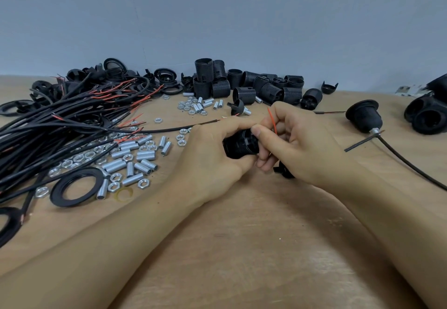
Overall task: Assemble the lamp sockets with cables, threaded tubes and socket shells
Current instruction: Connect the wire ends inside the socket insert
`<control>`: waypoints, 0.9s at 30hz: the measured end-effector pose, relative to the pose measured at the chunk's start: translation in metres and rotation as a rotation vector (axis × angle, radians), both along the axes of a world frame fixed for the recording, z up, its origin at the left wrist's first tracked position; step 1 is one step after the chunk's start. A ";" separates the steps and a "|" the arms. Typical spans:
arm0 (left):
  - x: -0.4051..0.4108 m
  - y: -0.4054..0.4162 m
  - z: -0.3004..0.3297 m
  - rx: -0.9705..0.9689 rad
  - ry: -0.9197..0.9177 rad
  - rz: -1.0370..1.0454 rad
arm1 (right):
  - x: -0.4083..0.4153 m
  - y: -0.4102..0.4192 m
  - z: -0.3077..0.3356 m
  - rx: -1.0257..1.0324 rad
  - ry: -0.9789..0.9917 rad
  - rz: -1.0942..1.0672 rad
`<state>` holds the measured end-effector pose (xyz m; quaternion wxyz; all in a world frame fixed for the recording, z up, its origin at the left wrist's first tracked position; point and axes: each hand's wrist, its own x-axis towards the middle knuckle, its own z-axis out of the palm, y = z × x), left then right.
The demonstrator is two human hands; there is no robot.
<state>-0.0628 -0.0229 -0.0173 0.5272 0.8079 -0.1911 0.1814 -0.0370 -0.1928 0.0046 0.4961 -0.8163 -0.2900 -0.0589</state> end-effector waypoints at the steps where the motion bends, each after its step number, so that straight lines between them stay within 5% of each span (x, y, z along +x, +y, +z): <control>1: 0.001 0.000 0.001 -0.001 0.010 -0.010 | 0.000 0.000 0.000 0.004 0.006 0.002; 10: 0.008 0.004 0.005 0.057 0.006 -0.009 | 0.003 -0.001 0.007 0.094 0.159 0.067; 27: 0.005 0.002 0.011 -0.017 -0.066 -0.007 | -0.004 0.013 0.005 0.240 -0.100 -0.060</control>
